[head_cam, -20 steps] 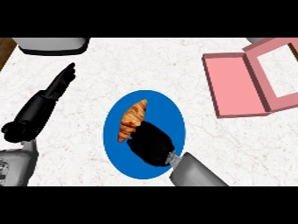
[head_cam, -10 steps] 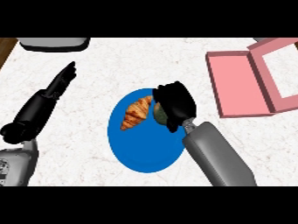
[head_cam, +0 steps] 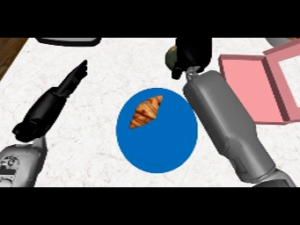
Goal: Pick the squash from the plate and place it in the cardboard box
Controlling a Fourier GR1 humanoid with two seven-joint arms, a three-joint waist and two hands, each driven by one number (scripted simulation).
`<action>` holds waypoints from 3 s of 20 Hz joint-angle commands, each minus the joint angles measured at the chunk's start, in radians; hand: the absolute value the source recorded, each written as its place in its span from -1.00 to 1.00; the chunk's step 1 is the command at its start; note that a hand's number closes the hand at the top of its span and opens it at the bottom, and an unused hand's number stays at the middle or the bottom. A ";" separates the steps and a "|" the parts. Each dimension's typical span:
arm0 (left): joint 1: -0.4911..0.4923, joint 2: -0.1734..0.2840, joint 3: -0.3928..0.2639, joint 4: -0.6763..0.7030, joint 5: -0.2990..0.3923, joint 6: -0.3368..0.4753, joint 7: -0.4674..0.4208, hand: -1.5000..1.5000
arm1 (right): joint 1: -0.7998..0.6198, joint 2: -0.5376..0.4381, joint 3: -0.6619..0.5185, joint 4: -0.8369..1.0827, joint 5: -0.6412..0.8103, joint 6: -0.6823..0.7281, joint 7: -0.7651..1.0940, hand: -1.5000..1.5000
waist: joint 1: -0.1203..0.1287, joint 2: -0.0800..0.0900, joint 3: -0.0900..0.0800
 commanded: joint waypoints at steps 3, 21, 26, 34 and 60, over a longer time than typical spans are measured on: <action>-0.001 0.008 0.010 0.020 0.006 -0.010 0.001 0.00 | -0.201 -0.033 -0.120 0.131 0.082 -0.145 0.268 1.00 | 0.002 -0.003 -0.001; -0.011 -0.005 0.037 0.000 0.004 0.017 0.025 0.00 | -0.323 -0.302 -0.339 0.483 0.113 -0.309 0.348 1.00 | -0.044 -0.017 0.001; 0.024 0.007 0.039 -0.004 0.008 -0.002 0.014 0.00 | -0.248 -0.325 -0.437 0.534 -0.023 -0.186 0.264 1.00 | -0.060 -0.024 0.002; -0.022 0.003 0.056 0.048 -0.009 0.016 0.021 0.00 | -0.163 -0.390 -0.498 0.593 -0.120 -0.046 0.138 1.00 | -0.073 -0.023 0.002; 0.106 -0.015 0.039 -0.010 -0.049 0.034 -0.032 0.00 | 0.115 -0.260 -0.905 -0.032 -0.747 -0.508 -0.486 -1.00 | -0.101 -0.037 0.001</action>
